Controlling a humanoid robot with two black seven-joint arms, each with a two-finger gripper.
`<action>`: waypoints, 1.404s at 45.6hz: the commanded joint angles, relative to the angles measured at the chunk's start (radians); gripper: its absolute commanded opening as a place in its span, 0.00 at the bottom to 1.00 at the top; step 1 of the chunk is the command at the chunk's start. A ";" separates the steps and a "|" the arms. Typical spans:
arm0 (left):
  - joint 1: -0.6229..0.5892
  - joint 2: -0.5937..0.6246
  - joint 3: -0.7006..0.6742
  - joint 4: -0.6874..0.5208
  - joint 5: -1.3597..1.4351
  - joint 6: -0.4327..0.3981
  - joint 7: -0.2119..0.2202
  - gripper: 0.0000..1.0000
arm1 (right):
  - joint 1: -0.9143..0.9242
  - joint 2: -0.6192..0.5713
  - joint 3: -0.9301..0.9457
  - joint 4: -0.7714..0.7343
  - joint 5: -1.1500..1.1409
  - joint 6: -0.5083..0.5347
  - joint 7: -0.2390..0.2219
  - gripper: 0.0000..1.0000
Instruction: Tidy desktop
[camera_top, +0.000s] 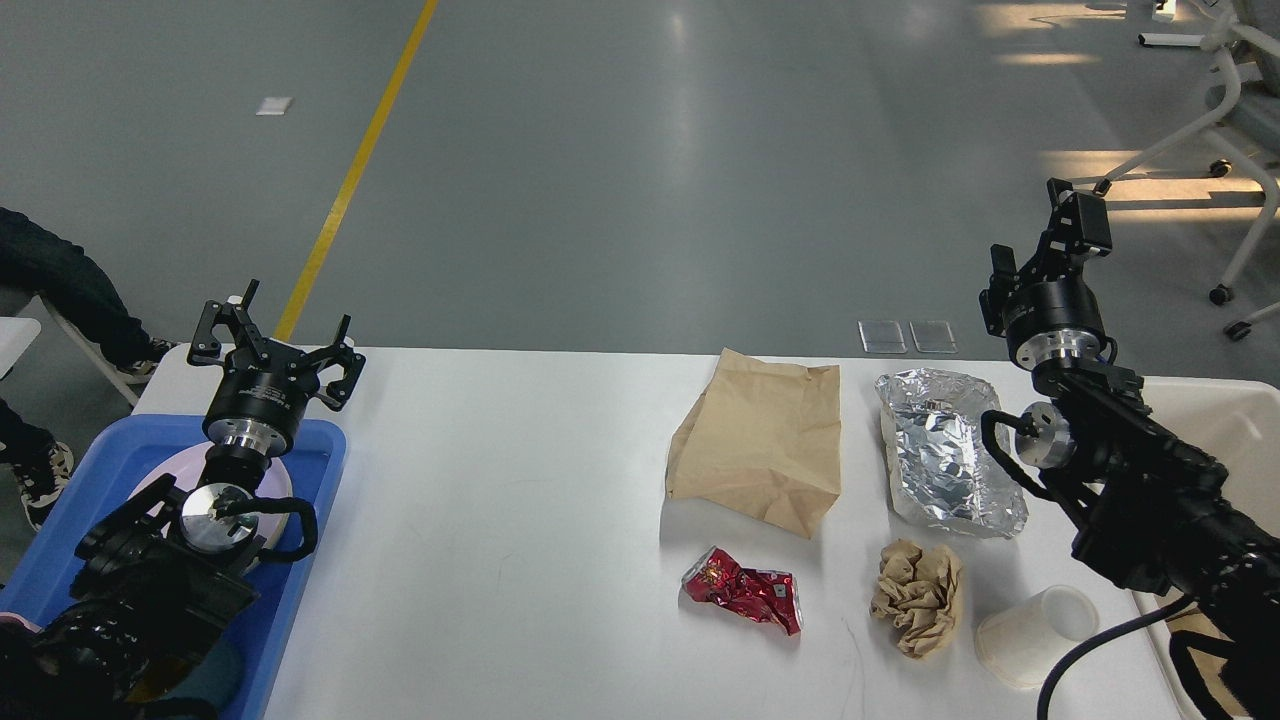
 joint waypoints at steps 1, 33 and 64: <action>0.000 0.000 0.000 0.000 0.000 -0.001 0.000 0.97 | -0.013 -0.043 -0.001 0.009 0.000 0.060 -0.001 1.00; 0.000 0.000 0.000 0.000 0.000 0.001 0.000 0.97 | 0.125 -0.039 -0.390 0.032 0.000 0.235 -0.392 1.00; 0.001 0.000 0.000 0.000 0.000 0.001 0.000 0.97 | 0.760 0.025 -1.506 0.253 0.006 0.515 -0.648 1.00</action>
